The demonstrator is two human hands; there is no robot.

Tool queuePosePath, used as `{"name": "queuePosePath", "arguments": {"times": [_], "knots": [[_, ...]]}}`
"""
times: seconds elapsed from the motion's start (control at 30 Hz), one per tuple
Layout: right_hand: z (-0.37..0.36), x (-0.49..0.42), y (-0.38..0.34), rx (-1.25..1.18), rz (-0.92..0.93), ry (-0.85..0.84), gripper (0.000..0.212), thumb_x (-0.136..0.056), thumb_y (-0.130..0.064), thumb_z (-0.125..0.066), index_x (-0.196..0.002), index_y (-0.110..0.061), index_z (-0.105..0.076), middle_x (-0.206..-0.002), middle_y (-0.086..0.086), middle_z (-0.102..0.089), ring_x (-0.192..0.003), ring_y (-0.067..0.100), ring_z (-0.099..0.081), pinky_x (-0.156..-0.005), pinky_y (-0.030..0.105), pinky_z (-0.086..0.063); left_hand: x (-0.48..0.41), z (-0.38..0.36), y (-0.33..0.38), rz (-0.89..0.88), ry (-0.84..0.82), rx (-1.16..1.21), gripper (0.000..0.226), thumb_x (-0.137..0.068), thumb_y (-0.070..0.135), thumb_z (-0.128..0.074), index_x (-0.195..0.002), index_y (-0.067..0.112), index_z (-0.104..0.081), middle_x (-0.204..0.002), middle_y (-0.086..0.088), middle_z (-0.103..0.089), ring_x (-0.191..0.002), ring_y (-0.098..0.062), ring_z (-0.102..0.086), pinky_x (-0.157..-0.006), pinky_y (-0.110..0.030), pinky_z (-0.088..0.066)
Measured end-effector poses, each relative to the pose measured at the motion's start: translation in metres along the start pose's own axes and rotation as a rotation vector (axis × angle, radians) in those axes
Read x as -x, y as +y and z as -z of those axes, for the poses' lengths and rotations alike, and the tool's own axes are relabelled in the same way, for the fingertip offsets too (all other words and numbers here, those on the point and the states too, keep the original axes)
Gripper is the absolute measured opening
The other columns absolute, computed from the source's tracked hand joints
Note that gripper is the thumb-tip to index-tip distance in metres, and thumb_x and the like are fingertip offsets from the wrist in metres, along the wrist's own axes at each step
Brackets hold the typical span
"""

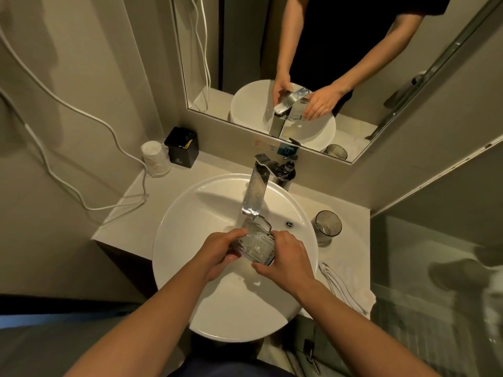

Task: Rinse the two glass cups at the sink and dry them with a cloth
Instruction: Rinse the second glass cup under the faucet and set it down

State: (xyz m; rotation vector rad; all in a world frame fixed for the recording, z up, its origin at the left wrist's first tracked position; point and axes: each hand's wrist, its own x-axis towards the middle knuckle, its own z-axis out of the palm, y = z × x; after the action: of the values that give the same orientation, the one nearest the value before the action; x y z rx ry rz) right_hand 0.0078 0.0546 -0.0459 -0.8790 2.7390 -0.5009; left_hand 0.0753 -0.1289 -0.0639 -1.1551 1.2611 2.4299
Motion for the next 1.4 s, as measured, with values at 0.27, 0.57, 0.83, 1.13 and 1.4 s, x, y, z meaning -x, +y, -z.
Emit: {"name": "queuePosePath", "arguments": {"times": [0.27, 0.57, 0.83, 1.13, 1.4], "knots": [[0.006, 0.000, -0.001, -0.030, -0.010, 0.003, 0.081, -0.068, -0.066, -0.072, -0.133, -0.022, -0.052, -0.119, -0.003, -0.059, -0.112, 0.019, -0.054, -0.098, 0.033, -0.042, 0.008, -0.011, -0.001, 0.020, 0.018, 0.290, 0.021, -0.091, 0.013, -0.074, -0.104, -0.003, -0.074, -0.086, -0.014, -0.078, -0.081, -0.022, -0.075, -0.084, -0.038, -0.059], [0.010, 0.001, -0.002, -0.047, -0.002, 0.020, 0.086, -0.071, -0.068, -0.074, -0.139, -0.020, -0.049, -0.127, -0.002, -0.059, -0.119, 0.019, -0.053, -0.103, 0.033, -0.041, 0.011, -0.015, -0.001, 0.074, 0.026, 0.396, 0.025, -0.089, 0.015, -0.075, -0.109, 0.000, -0.072, -0.085, -0.013, -0.076, -0.085, -0.024, -0.072, -0.090, -0.041, -0.057], [0.014, -0.004, -0.007, -0.119, 0.008, 0.040, 0.085, -0.074, -0.065, -0.076, -0.142, -0.023, -0.048, -0.132, -0.006, -0.059, -0.123, 0.016, -0.053, -0.106, 0.032, -0.040, 0.010, -0.015, 0.002, 0.130, 0.044, 0.470, 0.031, -0.090, 0.020, -0.074, -0.111, 0.000, -0.064, -0.096, -0.018, -0.072, -0.093, -0.029, -0.071, -0.096, -0.044, -0.057], [0.015, -0.017, -0.013, -0.195, -0.002, -0.019, 0.081, -0.076, -0.059, -0.080, -0.144, -0.027, -0.047, -0.137, -0.003, -0.058, -0.125, 0.017, -0.055, -0.104, 0.031, -0.043, -0.003, -0.003, 0.001, 0.123, 0.091, 0.505, 0.048, -0.087, 0.019, -0.079, -0.123, -0.007, -0.062, -0.113, -0.026, -0.074, -0.106, -0.036, -0.073, -0.098, -0.048, -0.058], [0.007, -0.030, -0.015, -0.239, -0.006, -0.088, 0.079, -0.077, -0.057, -0.079, -0.144, -0.030, -0.047, -0.136, -0.003, -0.059, -0.123, 0.017, -0.056, -0.104, 0.035, -0.048, -0.005, 0.007, 0.002, 0.112, 0.197, 0.500, 0.071, -0.069, 0.023, -0.092, -0.129, -0.001, -0.064, -0.121, -0.025, -0.073, -0.108, -0.036, -0.075, -0.086, -0.045, -0.062]]}}
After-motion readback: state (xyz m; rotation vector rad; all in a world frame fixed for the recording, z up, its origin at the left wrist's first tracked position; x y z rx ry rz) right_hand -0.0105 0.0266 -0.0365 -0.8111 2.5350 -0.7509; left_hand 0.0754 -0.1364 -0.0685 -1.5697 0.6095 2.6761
